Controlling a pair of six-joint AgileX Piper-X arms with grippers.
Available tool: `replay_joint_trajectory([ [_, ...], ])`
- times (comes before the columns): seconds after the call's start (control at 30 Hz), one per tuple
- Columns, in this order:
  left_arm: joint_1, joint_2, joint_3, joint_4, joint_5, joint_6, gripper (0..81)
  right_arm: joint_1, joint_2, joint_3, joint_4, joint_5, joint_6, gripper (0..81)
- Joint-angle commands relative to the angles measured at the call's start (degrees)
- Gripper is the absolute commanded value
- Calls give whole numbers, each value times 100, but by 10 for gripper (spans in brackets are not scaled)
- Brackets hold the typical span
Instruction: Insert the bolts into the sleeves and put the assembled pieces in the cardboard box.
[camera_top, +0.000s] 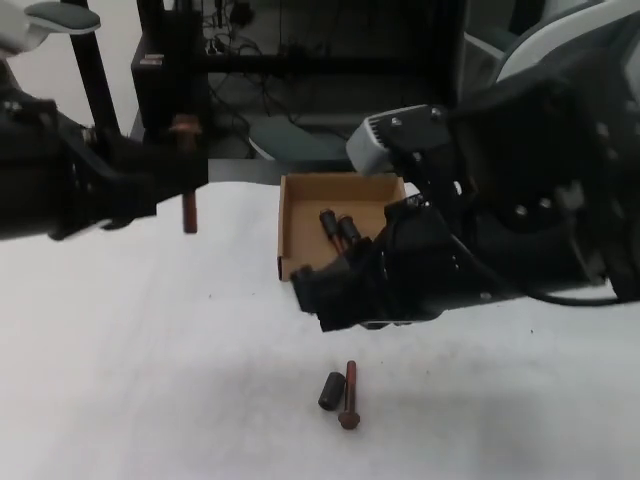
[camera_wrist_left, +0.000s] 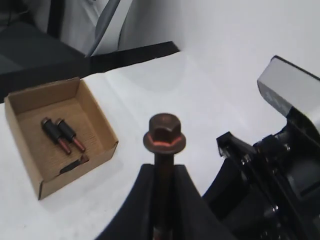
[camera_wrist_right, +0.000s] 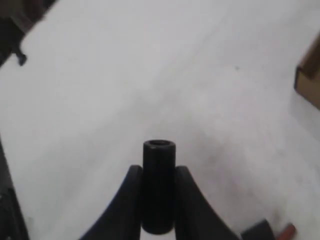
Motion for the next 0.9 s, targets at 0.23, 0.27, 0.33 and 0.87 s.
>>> replay_joint_trajectory([
  [0.23, -44, 398, -75, -1487, 795, -748, 17, 88, -233, 206, -1387, -610, 313, 4],
  [0.27, -44, 495, -75, -1684, 905, -822, 17, 88, -220, 206, -1447, -610, 313, 4],
  [0.33, -44, 670, -75, -2073, 1022, -1057, 17, 88, -220, 206, -1523, -609, 313, 4],
  [0.87, -238, 1320, -75, -2655, 1332, -996, 17, 77, -220, 1175, -2878, -865, 930, 4],
])
